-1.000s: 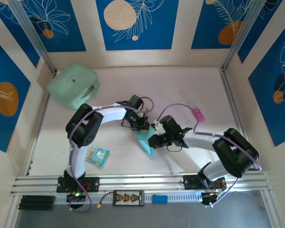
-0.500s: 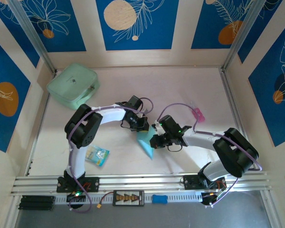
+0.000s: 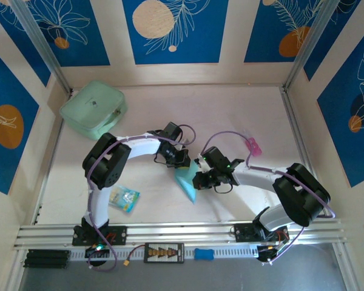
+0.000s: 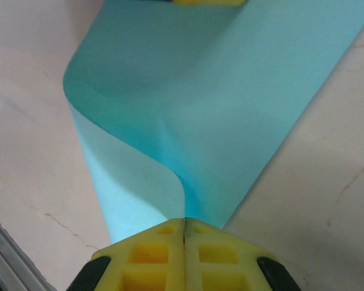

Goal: Fold a paper plane with a square sheet of paper (pick it up from the middle)
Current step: Third fold the triangle at the center of the table.

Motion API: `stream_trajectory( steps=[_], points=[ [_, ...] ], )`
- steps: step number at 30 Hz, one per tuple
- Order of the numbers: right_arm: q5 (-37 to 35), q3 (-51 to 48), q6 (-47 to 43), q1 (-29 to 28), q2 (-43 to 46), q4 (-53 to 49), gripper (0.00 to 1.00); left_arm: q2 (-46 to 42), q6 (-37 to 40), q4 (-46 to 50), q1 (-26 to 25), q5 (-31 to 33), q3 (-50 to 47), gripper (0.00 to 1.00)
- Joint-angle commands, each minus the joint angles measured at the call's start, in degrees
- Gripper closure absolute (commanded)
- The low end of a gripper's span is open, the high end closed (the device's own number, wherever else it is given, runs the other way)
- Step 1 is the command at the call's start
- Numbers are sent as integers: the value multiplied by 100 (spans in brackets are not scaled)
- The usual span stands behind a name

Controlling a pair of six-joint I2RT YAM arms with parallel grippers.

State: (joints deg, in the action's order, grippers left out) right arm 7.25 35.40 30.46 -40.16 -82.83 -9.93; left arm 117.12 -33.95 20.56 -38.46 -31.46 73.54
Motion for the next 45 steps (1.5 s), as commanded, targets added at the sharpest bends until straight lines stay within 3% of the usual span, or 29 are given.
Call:
stream_trajectory(
  steps=[1, 45],
  points=[
    [-1, 185, -84, -18, 17, -116, 98, -26, 38, 326, -63, 174, -155, 89],
    [-182, 366, -35, -100, -383, -283, 98, -60, 7, 273, -58, 123, -208, 89]
  ],
)
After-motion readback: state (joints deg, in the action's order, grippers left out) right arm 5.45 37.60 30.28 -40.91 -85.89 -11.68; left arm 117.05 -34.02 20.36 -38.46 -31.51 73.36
